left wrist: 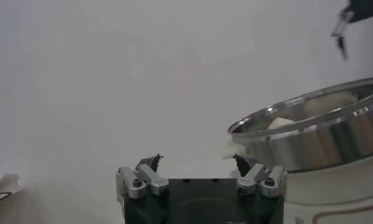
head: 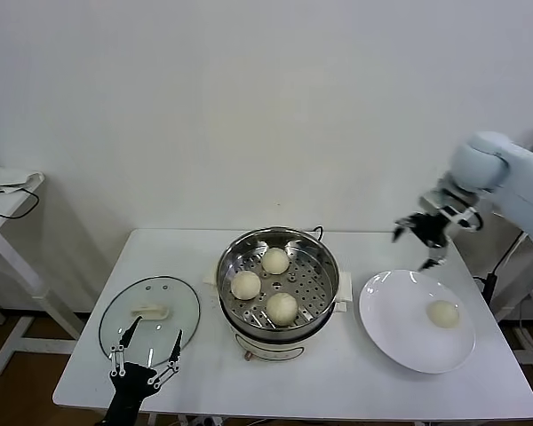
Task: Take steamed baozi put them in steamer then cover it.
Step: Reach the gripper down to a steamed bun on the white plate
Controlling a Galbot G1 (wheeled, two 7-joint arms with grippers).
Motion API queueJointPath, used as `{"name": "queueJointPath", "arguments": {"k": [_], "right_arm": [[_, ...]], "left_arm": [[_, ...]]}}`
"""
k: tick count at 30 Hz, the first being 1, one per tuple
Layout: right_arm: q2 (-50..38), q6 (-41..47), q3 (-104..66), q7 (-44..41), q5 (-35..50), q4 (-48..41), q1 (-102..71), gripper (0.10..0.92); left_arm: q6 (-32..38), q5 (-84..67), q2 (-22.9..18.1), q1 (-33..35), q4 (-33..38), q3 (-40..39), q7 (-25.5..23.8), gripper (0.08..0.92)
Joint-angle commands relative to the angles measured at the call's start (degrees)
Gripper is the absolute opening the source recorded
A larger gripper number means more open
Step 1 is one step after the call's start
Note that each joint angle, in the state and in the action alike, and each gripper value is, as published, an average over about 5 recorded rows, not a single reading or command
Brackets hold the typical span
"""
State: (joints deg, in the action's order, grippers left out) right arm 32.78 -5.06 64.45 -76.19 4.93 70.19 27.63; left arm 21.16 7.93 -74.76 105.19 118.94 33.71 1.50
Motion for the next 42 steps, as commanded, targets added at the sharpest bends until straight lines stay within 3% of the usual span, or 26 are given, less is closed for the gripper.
{"name": "queueJointPath", "arguments": {"k": [1,31,42], "right_arm": [[-5.1,5.8,-8.1,5.8,-2.2,-13.4,-16.5,0.823],[2.6,6.2,-15.7,14.3,-5.8,-18.0,-29.4,0.815],[1.2,6.9,-15.1,12.2,-5.0,-14.1,-26.2,0.601]], "left_arm": [[0.1,0.1,-0.1,0.8,0.3,0.6,0.0,0.823],[-0.1,-0.5,-0.3,1.1,-0.1,1.6,0.1,0.823],[-0.2,-0.5,-0.2,1.0,-0.3,1.5,0.1,0.823]]}}
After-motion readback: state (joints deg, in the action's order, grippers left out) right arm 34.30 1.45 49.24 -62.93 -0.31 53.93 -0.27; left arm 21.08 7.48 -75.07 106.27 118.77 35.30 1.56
